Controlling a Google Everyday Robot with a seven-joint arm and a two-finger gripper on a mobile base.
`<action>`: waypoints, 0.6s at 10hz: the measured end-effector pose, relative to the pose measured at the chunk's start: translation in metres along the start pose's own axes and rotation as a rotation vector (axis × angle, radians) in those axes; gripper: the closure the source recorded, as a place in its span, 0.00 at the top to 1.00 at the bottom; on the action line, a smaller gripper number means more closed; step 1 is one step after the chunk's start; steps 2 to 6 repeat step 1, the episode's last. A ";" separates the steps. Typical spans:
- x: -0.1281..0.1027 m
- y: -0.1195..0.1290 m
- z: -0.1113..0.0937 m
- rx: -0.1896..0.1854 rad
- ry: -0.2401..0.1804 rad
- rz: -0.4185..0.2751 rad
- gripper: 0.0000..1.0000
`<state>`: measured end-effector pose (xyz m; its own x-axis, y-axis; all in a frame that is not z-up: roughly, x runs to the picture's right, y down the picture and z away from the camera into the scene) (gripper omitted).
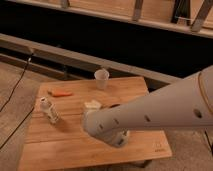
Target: Stand the bottle upright
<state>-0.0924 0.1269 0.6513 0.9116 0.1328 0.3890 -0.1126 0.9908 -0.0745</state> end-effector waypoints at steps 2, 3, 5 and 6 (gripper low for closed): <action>0.000 0.000 0.000 0.000 0.000 0.000 0.70; 0.000 0.000 0.000 0.000 0.000 0.000 0.70; 0.000 0.000 0.000 0.000 0.000 0.000 0.70; 0.000 0.000 0.000 0.000 0.000 0.000 0.70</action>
